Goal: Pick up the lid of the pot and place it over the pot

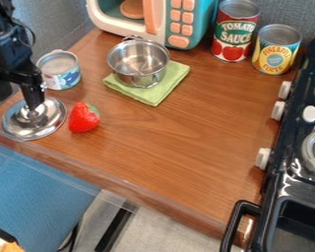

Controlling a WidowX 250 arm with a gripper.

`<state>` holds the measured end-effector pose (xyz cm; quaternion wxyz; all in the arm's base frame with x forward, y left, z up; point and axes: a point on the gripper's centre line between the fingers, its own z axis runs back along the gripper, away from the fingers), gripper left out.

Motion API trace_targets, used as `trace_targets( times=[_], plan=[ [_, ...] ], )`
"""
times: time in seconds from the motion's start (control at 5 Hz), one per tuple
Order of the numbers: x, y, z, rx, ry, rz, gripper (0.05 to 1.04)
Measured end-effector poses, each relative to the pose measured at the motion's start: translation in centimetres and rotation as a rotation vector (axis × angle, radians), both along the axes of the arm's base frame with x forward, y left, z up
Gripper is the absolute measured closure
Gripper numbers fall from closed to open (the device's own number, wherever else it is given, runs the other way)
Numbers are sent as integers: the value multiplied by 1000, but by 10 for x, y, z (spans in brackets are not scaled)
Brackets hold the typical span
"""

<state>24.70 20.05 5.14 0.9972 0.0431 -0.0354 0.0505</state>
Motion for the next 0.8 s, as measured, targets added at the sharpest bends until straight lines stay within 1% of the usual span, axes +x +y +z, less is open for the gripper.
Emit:
trace_targets(
  times=[0.4, 0.6, 0.8],
  plan=[
    [-6, 0, -6, 11, 14, 5, 82],
    [-6, -2, -8, 21, 17, -6, 118],
    [-6, -3, -9, 25, 23, -4, 400]
  ],
)
